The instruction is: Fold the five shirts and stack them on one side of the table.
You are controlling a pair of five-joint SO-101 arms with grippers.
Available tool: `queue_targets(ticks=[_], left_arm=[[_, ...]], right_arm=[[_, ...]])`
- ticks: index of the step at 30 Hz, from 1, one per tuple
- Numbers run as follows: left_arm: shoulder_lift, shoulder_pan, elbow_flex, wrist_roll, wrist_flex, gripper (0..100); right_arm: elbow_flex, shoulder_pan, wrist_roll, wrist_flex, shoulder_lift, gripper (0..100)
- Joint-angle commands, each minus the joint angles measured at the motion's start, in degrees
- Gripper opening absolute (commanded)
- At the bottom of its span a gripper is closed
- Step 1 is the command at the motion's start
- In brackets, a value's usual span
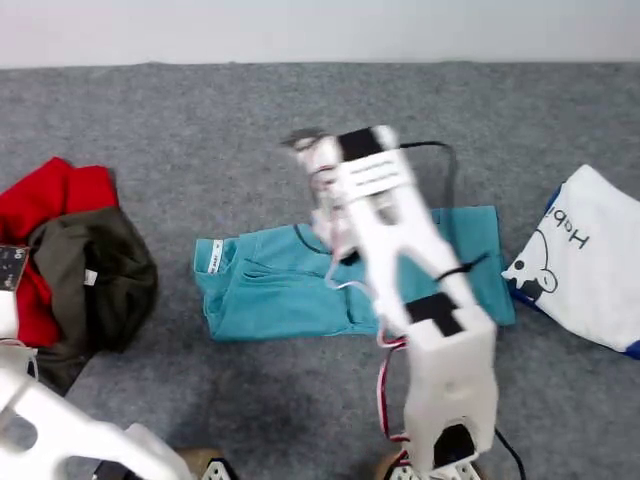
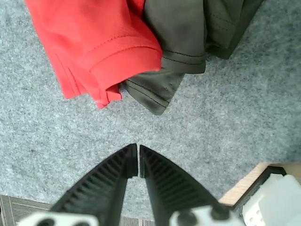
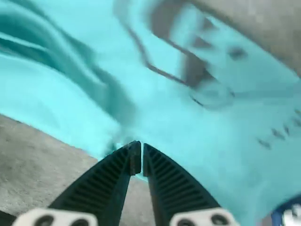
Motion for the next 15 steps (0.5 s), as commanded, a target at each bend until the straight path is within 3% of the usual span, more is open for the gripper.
queue_targets(ticks=[1,8,15], left_arm=[[-1.32,-0.18,-0.40,-0.62,-0.79,2],[-1.23,0.00,-0.40,-0.62,-0.88,2],[-0.97,0.09,-0.40,-0.70,-1.05,2]], right_arm=[[0.79,8.75,2.64,2.15,-4.26,7.5],[0.79,21.41,9.23,-6.55,0.22,8.4],[0.62,24.57,5.36,-11.03,4.09,21.0]])
